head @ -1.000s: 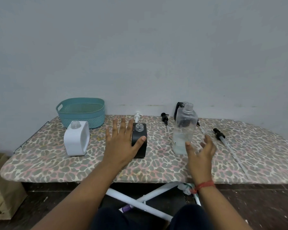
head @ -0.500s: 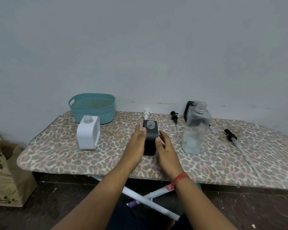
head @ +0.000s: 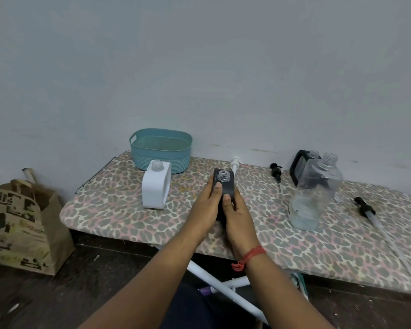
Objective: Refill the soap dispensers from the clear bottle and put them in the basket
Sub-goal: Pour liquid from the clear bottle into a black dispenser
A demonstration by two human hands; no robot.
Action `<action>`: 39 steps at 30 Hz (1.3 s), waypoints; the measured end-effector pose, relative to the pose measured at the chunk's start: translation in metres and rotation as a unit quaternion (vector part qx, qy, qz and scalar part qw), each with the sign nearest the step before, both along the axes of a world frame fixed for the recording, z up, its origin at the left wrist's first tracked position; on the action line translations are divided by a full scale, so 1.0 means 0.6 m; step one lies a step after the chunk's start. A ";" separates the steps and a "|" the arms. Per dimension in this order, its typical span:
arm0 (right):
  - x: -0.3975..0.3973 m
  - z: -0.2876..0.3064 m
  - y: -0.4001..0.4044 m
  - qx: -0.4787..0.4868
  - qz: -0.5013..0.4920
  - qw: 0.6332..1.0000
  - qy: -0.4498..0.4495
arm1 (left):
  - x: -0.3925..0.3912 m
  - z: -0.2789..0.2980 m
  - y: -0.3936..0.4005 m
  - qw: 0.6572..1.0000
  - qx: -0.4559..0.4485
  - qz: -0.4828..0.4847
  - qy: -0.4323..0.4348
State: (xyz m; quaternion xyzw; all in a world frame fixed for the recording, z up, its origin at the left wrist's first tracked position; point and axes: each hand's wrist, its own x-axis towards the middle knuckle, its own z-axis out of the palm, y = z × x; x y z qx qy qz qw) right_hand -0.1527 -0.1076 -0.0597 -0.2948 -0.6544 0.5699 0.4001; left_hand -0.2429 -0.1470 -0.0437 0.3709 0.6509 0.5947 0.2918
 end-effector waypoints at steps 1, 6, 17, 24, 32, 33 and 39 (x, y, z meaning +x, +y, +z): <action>-0.009 0.001 -0.003 -0.002 0.004 1.000 0.001 | -0.009 0.000 -0.004 1.000 -0.001 0.005 0.005; -0.050 0.006 -0.017 0.001 0.022 1.000 -0.001 | -0.047 0.004 -0.019 0.999 0.003 0.031 -0.007; -0.075 -0.011 -0.020 0.016 0.012 0.999 -0.025 | -0.063 -0.011 -0.027 1.000 0.009 0.019 -0.021; -0.073 -0.008 -0.022 0.006 0.013 0.999 -0.033 | -0.055 -0.001 -0.037 0.999 0.013 0.012 -0.029; -0.038 -0.011 -0.027 -0.003 0.017 0.999 -0.030 | -0.037 0.001 -0.070 0.999 0.010 0.036 0.026; -0.030 -0.009 -0.030 0.004 0.017 0.999 -0.036 | -0.034 0.001 -0.075 0.999 0.016 0.040 0.032; 0.036 -0.005 -0.038 0.050 0.005 0.997 -0.058 | 0.004 0.018 -0.096 0.986 0.044 0.088 0.132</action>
